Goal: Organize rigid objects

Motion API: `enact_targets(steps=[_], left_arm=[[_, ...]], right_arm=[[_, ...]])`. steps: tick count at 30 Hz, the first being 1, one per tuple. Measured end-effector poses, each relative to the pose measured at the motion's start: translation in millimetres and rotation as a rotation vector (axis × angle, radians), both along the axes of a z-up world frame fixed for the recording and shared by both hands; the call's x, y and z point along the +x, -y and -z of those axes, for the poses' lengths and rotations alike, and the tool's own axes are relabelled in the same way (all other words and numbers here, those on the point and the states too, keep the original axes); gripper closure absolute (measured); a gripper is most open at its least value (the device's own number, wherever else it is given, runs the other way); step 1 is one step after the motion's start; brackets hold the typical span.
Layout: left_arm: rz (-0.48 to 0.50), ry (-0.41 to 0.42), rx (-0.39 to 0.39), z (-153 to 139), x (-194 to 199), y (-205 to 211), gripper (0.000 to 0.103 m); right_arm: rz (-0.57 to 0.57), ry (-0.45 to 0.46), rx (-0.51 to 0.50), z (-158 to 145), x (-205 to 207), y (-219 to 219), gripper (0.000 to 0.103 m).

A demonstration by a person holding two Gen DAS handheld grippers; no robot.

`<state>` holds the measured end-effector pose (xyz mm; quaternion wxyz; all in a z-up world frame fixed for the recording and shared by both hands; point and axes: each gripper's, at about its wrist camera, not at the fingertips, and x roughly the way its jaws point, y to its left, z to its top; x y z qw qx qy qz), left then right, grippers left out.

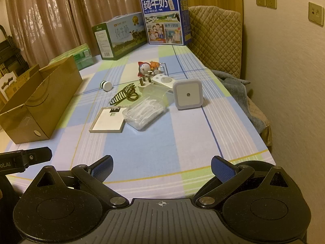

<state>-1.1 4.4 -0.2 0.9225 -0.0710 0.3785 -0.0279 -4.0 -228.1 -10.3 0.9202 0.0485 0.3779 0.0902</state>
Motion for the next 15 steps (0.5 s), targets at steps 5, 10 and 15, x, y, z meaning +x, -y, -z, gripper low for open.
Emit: enact_targets(steps=[5,10,15], left_arm=[[0.001,0.0,0.001,0.3,0.5,-0.3,0.013],[0.004,-0.001,-0.002,0.3,0.7,-0.3,0.013],[0.006,-0.002,-0.002,0.8,0.6,0.0,0.013]], right_arm=[[0.0,-0.001,-0.001,0.0,0.3,0.2,0.003],[0.0,-0.001,-0.001,-0.2,0.6,0.2,0.003],[0.0,-0.001,-0.001,-0.2,0.8,0.4,0.003]])
